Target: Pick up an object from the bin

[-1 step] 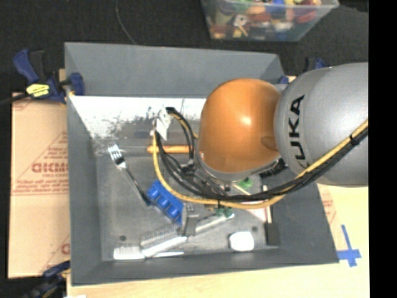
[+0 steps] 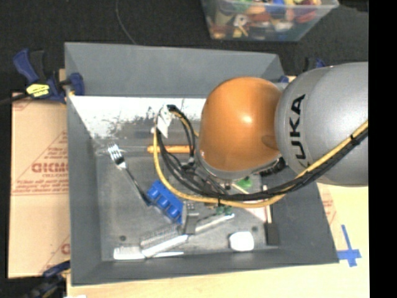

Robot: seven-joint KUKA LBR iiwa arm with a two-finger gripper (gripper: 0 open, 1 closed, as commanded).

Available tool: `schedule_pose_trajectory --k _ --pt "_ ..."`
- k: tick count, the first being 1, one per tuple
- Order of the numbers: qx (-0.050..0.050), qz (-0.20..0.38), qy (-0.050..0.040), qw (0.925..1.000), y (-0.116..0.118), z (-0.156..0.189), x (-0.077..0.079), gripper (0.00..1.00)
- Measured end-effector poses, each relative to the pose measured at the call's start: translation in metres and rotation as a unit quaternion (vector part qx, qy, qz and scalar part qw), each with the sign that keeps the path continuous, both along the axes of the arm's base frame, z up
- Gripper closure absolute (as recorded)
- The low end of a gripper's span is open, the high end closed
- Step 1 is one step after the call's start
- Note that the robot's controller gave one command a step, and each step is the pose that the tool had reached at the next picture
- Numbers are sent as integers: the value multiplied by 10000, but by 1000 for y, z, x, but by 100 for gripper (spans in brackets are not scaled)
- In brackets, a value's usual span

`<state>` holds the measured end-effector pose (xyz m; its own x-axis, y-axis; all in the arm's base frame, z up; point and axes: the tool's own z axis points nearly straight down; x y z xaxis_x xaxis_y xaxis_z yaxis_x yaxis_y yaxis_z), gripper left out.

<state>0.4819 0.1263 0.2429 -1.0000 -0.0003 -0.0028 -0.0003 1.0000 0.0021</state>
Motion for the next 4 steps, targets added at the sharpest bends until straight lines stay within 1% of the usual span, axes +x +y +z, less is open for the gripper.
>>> schedule_pose_trajectory --k 1,2,3,4 --pt "-11 1142 -19 9935 7 -92 -4 0" --pt "0 1331 -5 9911 7 -143 -6 0" --pt "-9 2980 -31 9546 20 -123 -8 0" --pt "-6 2055 -118 9786 16 -170 -1 0"
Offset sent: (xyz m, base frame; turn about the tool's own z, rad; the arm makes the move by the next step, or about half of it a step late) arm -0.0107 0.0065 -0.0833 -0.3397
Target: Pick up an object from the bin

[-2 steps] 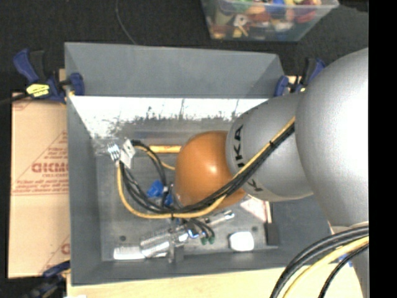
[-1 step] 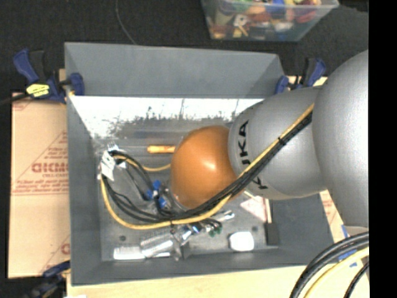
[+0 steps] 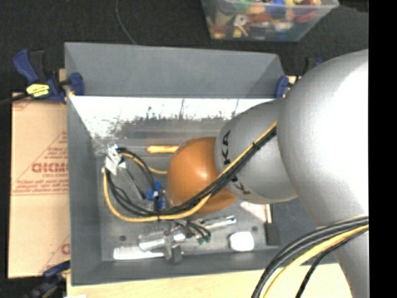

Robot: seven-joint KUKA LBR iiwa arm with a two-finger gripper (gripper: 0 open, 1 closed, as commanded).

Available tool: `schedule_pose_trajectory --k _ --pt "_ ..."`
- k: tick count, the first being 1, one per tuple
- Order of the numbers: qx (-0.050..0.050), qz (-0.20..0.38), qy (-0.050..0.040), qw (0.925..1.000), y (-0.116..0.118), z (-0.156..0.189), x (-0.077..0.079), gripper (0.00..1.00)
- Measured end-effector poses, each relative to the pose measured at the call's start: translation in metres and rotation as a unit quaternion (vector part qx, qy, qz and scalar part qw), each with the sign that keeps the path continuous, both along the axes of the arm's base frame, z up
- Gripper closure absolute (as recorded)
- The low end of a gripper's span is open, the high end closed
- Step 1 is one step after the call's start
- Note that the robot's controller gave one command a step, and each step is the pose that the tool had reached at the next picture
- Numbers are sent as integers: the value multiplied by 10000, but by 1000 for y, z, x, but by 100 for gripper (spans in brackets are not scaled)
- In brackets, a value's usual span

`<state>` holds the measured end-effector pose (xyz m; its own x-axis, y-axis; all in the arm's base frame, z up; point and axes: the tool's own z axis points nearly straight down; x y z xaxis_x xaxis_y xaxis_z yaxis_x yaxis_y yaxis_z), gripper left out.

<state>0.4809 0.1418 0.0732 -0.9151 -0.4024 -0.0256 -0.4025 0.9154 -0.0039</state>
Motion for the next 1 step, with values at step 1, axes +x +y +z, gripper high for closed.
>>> schedule_pose_trajectory --k 1 --pt "-1 -294 88 9995 -15 -3 -3 100"
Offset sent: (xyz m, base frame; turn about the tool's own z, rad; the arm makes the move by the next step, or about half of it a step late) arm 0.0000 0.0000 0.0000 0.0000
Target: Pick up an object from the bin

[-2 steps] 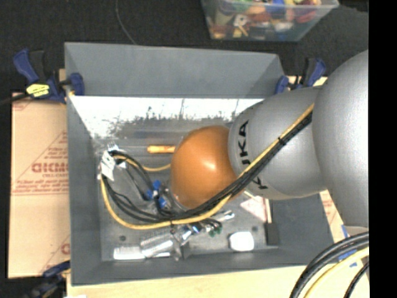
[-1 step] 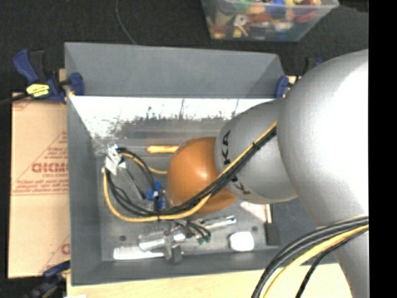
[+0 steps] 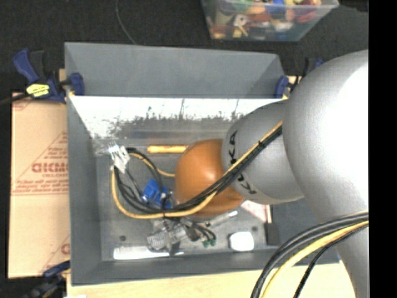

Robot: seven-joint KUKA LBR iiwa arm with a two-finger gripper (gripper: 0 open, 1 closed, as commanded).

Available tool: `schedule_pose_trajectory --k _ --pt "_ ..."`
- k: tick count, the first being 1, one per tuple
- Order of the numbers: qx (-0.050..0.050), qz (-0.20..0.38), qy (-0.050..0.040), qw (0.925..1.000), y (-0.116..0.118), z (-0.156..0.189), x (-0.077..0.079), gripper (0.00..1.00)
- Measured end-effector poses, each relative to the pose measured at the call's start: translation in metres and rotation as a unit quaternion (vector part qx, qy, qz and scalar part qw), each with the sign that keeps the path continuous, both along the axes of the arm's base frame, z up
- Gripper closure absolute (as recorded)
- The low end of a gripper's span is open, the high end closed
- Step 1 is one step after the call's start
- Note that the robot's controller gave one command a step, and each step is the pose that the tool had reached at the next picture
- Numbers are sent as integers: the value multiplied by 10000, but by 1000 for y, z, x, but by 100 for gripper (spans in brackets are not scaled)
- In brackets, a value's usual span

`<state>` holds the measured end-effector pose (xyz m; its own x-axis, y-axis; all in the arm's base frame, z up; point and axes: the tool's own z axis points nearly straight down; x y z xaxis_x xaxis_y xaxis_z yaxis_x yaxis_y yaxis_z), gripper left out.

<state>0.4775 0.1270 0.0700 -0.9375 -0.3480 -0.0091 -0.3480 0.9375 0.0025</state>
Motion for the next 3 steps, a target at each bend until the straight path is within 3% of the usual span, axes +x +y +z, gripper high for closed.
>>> schedule_pose_trajectory --k 2,3 --pt "-6 -8 12 10000 -1 12 -1 100" --pt "-13 -12 33 10000 -1 48 -2 100"
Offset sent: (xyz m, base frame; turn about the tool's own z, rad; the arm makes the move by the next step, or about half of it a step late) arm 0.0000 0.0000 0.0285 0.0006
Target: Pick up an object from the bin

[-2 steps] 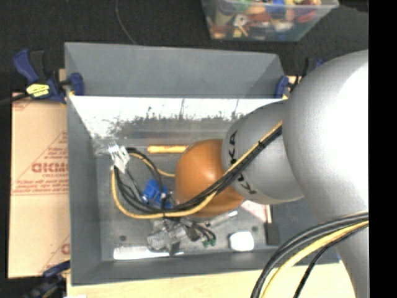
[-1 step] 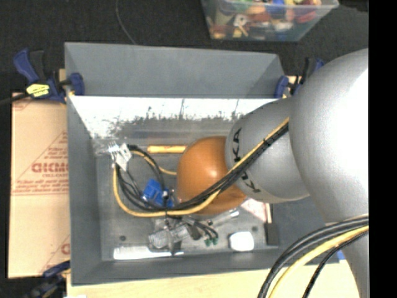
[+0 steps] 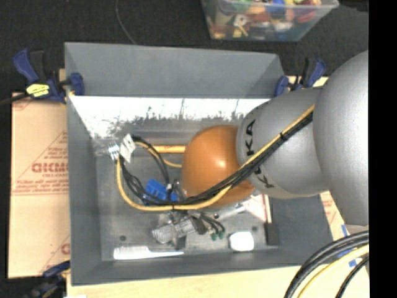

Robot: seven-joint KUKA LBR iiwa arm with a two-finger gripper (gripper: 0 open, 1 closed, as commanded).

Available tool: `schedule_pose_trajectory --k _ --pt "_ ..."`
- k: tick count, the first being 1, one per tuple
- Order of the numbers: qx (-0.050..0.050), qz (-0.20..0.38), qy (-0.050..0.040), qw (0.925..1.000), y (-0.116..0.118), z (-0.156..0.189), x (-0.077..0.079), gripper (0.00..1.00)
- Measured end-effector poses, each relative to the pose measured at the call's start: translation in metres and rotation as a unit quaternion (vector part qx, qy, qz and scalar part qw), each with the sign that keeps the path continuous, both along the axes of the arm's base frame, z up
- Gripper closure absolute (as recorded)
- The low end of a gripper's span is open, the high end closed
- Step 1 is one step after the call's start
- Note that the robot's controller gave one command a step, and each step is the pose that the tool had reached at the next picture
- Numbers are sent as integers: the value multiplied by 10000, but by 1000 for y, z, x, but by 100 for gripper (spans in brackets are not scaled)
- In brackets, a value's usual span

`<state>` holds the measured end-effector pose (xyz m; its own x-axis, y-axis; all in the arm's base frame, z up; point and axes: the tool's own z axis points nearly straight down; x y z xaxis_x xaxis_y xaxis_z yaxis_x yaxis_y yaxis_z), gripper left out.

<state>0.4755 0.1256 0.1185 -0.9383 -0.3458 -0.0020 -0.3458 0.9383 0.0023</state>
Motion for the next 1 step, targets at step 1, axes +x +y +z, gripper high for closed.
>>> schedule_pose_trajectory --k 1 --pt "-4 -12 1 10000 -1 43 0 100"
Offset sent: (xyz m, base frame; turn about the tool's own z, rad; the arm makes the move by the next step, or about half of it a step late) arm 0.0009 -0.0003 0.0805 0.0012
